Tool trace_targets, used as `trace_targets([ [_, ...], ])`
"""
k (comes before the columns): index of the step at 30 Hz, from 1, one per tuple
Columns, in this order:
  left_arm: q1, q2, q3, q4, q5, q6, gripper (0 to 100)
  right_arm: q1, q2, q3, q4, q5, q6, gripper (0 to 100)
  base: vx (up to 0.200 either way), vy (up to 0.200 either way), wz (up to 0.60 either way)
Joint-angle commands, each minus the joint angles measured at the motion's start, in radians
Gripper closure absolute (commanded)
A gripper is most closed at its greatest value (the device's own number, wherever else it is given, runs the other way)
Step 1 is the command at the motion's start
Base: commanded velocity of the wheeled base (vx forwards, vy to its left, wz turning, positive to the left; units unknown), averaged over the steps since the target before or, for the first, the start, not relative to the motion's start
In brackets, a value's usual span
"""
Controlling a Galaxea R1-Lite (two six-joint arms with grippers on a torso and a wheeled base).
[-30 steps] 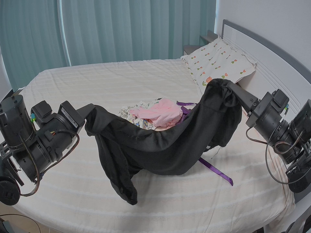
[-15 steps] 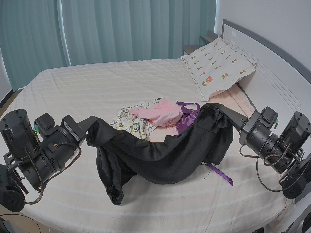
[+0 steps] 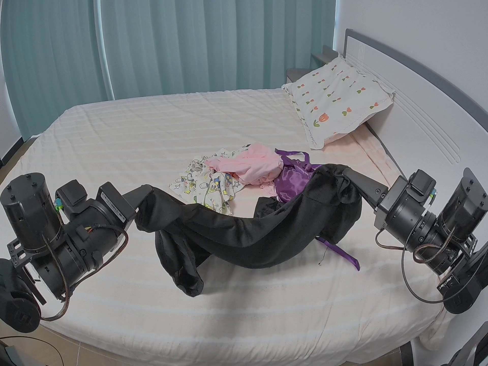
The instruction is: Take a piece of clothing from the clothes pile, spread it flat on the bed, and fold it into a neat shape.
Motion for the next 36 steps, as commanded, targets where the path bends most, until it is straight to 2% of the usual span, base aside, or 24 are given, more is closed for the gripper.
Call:
trace_targets([
  [1,0.0,0.003,0.015,0.0,0.003,0.0,100,0.014,0.004,0.0,-0.01,-0.001,-0.001,100,0.0,0.0,0.0],
  [7,-0.008,-0.003,0.023,-0.001,0.003,-0.003,100,0.046,0.001,0.003,-0.01,-0.049,-0.002,100,0.0,0.0,0.0],
  [11,-0.005,-0.011,0.017,-0.001,0.002,-0.02,100,0.051,-0.003,0.023,-0.01,-0.055,-0.005,100,0.0,0.0,0.0],
  [36,0.015,-0.012,0.009,-0.001,0.003,-0.025,100,0.055,-0.044,0.025,-0.01,-0.047,-0.027,100,0.0,0.2,0.0],
])
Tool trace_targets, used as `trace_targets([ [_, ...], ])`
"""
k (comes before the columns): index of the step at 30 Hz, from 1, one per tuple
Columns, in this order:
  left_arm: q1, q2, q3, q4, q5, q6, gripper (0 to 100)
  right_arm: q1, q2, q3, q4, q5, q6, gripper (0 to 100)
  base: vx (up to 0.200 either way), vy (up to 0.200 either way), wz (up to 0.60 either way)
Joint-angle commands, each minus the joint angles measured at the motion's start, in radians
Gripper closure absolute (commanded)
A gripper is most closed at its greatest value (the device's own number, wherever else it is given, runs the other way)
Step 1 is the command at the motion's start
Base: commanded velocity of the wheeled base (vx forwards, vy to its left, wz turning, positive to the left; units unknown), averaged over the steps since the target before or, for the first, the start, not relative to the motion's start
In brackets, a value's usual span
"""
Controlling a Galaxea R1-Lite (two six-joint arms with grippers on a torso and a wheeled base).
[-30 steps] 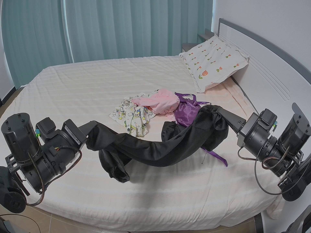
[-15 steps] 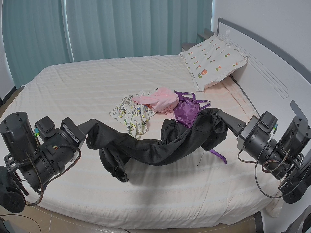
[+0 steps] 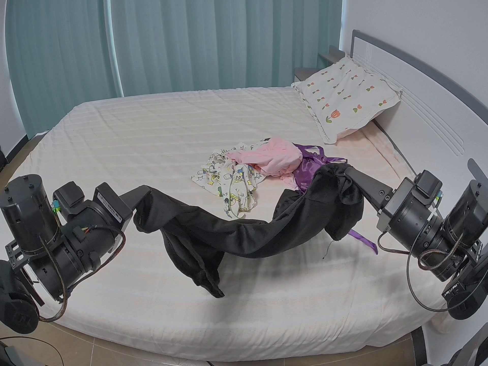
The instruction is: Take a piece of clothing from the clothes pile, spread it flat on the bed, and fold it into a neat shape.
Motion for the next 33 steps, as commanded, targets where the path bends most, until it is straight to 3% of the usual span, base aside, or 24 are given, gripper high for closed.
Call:
trace_targets([
  [1,0.015,0.0,-0.001,-0.003,0.0,0.001,100,0.002,0.005,0.002,-0.01,0.001,0.0,100,0.0,0.2,0.0],
  [33,0.052,-0.023,-0.007,-0.006,0.001,0.006,100,-0.003,0.018,-0.001,-0.01,-0.004,-0.002,100,0.0,0.2,0.0],
])
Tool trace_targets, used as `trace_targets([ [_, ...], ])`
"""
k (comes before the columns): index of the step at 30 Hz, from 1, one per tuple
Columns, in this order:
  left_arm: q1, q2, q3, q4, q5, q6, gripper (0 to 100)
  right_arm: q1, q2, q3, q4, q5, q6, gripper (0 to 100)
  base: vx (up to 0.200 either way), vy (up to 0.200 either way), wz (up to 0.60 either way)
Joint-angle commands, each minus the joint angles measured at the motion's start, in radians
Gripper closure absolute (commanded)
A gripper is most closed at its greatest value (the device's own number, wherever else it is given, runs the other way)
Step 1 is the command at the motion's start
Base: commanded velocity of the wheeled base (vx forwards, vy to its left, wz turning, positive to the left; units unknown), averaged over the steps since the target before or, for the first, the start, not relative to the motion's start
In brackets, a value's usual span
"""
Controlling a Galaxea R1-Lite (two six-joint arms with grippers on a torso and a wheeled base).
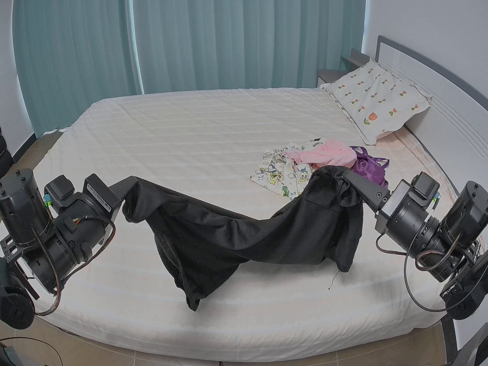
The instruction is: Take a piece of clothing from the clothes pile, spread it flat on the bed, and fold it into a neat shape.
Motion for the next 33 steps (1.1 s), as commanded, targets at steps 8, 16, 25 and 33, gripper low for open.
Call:
trace_targets([
  [8,0.0,-0.013,0.0,0.001,-0.001,0.0,100,-0.001,-0.002,0.002,-0.01,0.0,-0.017,100,0.0,0.2,0.0],
  [16,0.0,-0.013,0.0,0.001,-0.003,0.0,100,-0.001,-0.004,0.004,-0.01,0.0,-0.024,100,0.0,0.2,0.0],
  [25,-0.002,-0.011,0.008,0.003,-0.003,0.009,100,-0.001,0.002,0.004,-0.01,0.0,-0.024,100,0.0,0.2,0.0],
  [33,-0.002,-0.005,0.008,0.001,-0.001,0.024,100,-0.004,0.005,0.005,-0.01,0.001,-0.023,100,0.0,0.175,0.0],
])
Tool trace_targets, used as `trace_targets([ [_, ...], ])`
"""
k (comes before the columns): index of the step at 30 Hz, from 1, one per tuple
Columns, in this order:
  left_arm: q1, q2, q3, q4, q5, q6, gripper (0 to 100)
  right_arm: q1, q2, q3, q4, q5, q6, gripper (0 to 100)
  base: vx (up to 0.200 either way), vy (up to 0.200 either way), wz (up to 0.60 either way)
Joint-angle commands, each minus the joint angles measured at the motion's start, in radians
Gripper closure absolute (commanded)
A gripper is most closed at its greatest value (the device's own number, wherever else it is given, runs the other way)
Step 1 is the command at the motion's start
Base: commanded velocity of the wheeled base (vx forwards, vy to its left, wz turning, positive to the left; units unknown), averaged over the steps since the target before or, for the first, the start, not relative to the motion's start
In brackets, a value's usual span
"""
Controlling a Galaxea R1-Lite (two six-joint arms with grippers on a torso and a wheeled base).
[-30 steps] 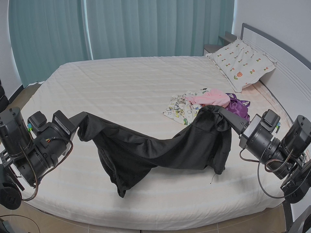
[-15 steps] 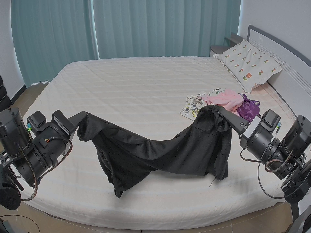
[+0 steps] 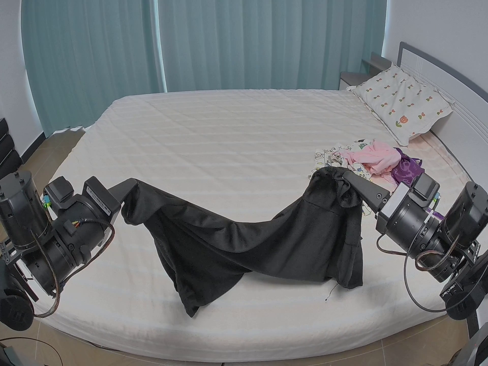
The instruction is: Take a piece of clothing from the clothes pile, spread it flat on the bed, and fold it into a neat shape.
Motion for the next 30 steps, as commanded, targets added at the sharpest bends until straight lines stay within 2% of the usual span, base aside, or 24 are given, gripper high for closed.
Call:
trace_targets([
  [1,0.0,0.006,0.0,0.0,0.0,0.0,100,-0.001,0.004,0.001,-0.01,0.003,0.0,100,0.0,0.0,0.0],
  [8,-0.004,0.012,0.003,0.0,-0.006,-0.004,100,-0.022,0.007,0.004,-0.01,0.01,0.002,100,0.0,0.0,0.0],
  [12,-0.015,0.023,0.008,0.003,-0.017,-0.007,100,-0.02,0.007,0.023,-0.01,0.024,0.0,100,-0.2,0.0,0.0],
  [24,-0.056,-0.003,0.009,0.01,-0.017,-0.008,100,-0.011,-0.081,0.096,-0.01,0.144,-0.001,100,-0.2,0.0,0.0],
  [30,-0.086,-0.075,0.001,0.016,-0.018,-0.008,100,-0.011,-0.219,0.124,0.004,0.216,-0.003,100,-0.2,0.0,0.0],
])
